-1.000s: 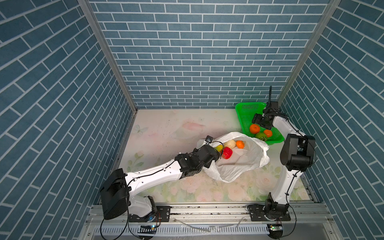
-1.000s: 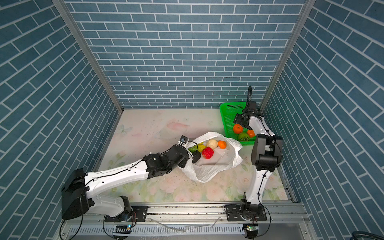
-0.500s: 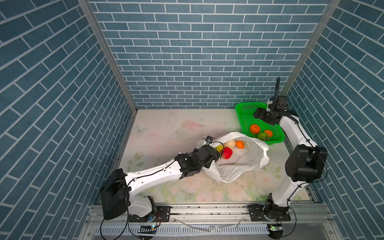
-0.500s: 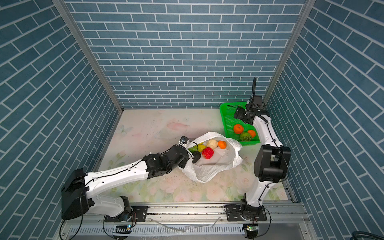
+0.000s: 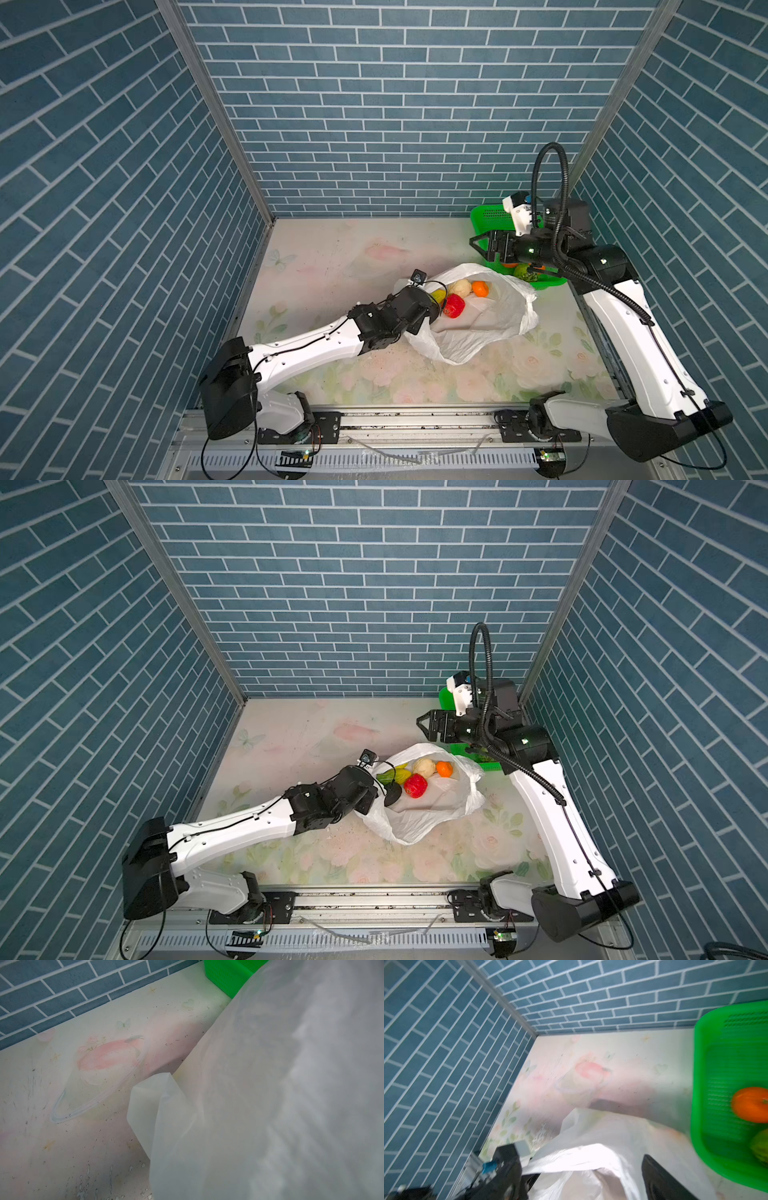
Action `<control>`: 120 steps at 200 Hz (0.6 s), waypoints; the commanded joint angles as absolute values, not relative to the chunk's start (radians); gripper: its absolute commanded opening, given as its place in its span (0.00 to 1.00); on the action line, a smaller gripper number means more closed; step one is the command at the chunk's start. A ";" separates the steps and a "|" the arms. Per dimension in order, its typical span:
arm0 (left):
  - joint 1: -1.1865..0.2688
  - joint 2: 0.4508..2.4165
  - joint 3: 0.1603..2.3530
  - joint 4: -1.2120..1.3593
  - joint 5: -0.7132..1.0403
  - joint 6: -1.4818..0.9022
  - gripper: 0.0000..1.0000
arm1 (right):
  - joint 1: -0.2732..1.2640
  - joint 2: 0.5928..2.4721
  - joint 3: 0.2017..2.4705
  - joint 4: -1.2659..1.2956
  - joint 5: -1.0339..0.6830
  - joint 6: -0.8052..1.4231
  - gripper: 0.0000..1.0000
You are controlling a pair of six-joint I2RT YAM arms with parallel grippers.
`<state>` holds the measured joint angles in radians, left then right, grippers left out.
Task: Untie the knot of the plastic bag and take out the fruit
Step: 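Bring the right gripper back toward the bag mouth beside the left gripper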
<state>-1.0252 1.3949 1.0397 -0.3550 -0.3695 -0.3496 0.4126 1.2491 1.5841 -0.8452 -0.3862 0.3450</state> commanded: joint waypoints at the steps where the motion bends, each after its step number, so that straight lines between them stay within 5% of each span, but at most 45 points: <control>1: -1.007 1.373 1.068 -0.377 -0.349 -0.342 0.00 | 0.483 1.237 1.513 -0.930 -0.464 0.369 0.88; 120: -0.906 1.364 1.065 -0.407 -0.249 -0.321 0.00 | 0.560 1.203 0.997 -0.603 -0.474 0.091 0.86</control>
<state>-0.9134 1.3540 1.0470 -0.3920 -0.2626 -0.3382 0.5541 1.1969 1.0855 -0.7189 -0.5045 0.2020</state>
